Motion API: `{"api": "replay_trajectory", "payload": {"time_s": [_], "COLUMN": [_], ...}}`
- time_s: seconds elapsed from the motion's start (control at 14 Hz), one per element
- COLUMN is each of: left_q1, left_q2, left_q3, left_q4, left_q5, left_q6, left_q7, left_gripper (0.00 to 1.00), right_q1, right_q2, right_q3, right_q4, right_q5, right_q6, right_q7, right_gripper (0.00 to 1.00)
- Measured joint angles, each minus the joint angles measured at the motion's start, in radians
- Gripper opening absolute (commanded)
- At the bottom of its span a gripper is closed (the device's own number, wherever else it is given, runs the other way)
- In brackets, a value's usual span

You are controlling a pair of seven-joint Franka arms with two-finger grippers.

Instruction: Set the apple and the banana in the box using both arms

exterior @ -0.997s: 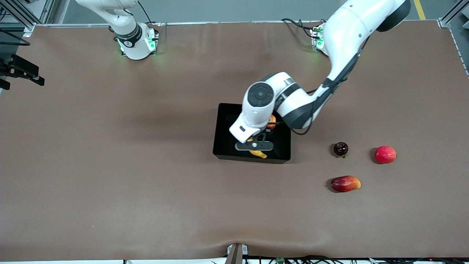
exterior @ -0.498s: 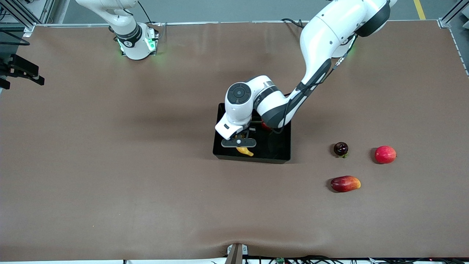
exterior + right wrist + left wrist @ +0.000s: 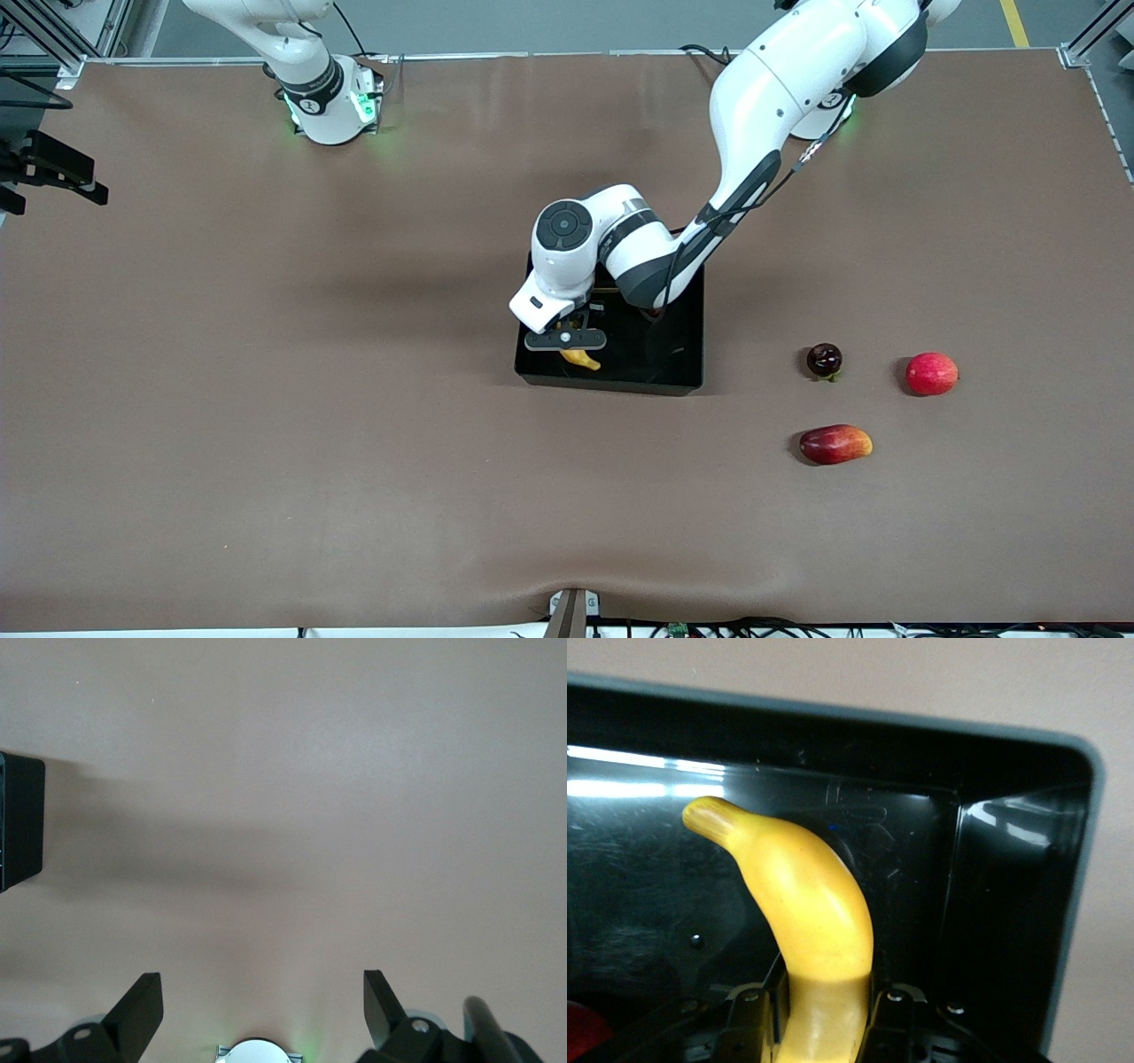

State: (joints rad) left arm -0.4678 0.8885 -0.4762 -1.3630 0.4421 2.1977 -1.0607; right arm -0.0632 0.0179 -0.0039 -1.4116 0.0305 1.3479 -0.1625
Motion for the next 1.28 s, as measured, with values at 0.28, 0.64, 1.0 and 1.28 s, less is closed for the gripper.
{"api": "replay_trajectory", "payload": {"time_s": [0.28,0.64,1.0,1.28], "left_q1": [-0.002,0.01,0.128,0.25], "left_q2": [0.031,0.02,-0.122,-0.327], "left_q3": [0.006,0.011,0.004,-0.007], "left_q4": [0.002,0.033,0.058,0.057], "left_q5": [0.0,0.002,0.003,0.001], "left_q6": [0.012,0.012,-0.121,-0.331], "left_q7": [-0.001,0.003,0.052,0.119], "left_gripper": [0.49,1.0,1.0,1.0], "right_q1": [0.0,0.0,0.0,0.0], "right_q2": [0.0,0.0,0.0,0.0], "right_q3": [0.0,0.0,0.0,0.0], "right_q4": [0.0,0.0,0.0,0.0], "right_q5": [0.0,0.0,0.0,0.0], "right_q6": [-0.001,-0.002,-0.002,-0.002], "right_q7": [0.0,0.0,0.0,0.0], "right_gripper": [1.0,1.0,1.0,1.0]}}
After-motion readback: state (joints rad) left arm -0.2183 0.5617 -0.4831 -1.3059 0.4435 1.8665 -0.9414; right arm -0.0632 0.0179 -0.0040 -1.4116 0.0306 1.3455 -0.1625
